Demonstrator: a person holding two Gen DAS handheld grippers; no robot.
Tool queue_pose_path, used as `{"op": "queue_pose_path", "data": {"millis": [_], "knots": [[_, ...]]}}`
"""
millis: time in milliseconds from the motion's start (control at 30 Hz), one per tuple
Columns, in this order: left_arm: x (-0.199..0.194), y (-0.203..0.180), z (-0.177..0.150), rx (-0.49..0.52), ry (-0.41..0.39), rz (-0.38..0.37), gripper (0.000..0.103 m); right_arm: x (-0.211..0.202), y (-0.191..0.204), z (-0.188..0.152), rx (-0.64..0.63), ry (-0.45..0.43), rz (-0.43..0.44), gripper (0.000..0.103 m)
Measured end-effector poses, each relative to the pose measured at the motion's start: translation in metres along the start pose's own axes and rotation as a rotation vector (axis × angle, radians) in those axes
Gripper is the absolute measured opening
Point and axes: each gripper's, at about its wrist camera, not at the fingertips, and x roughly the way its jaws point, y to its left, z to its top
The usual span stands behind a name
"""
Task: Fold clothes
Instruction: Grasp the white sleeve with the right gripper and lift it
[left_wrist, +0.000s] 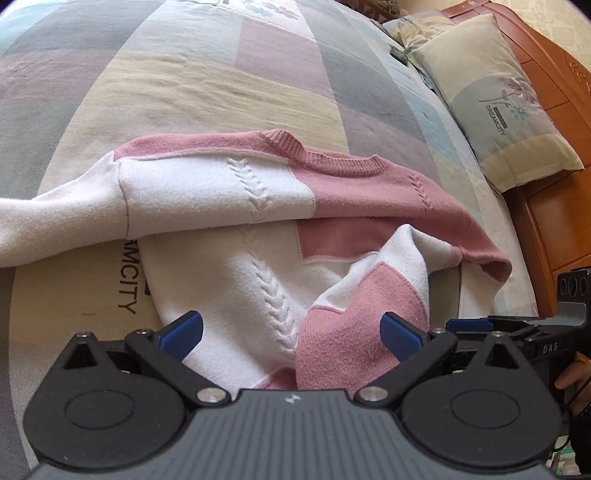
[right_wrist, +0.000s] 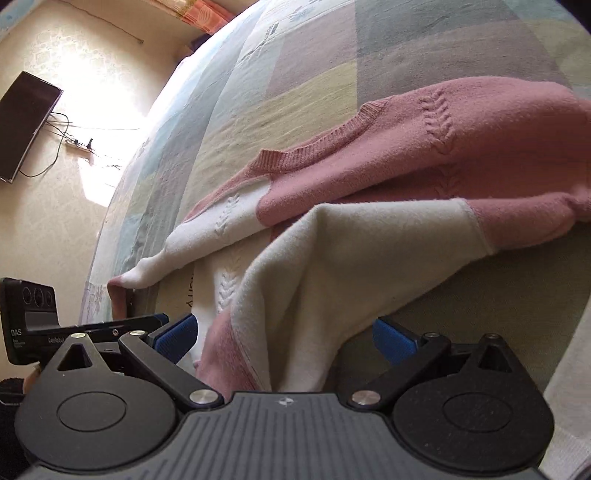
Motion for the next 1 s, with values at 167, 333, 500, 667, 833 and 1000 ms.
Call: {"op": "queue_pose_path", "data": {"millis": [167, 333, 500, 667, 833, 1000], "knots": [[0.017, -0.062, 0.011, 0.255, 0.019, 0.008, 0.101, 0.002, -0.007, -0.051, -0.107, 0.115, -0.213, 0.103], [0.049, -0.114, 0.002, 0.462, 0.039, 0.105, 0.101, 0.03, 0.003, -0.083, -0.238, 0.17, -0.359, 0.103], [0.063, -0.118, -0.007, 0.589, 0.066, 0.265, 0.101, 0.043, 0.013, -0.097, -0.317, 0.164, -0.449, 0.103], [0.05, -0.073, 0.008, 0.552, 0.087, 0.354, 0.102, 0.037, 0.004, -0.102, -0.289, 0.117, -0.427, 0.103], [0.045, -0.039, 0.028, 0.466, 0.086, 0.366, 0.102, 0.034, 0.0, -0.108, -0.319, 0.108, -0.415, 0.103], [0.045, -0.037, 0.028, 0.46, 0.07, 0.347, 0.102, 0.038, 0.004, -0.108, -0.385, 0.174, -0.434, 0.103]]}}
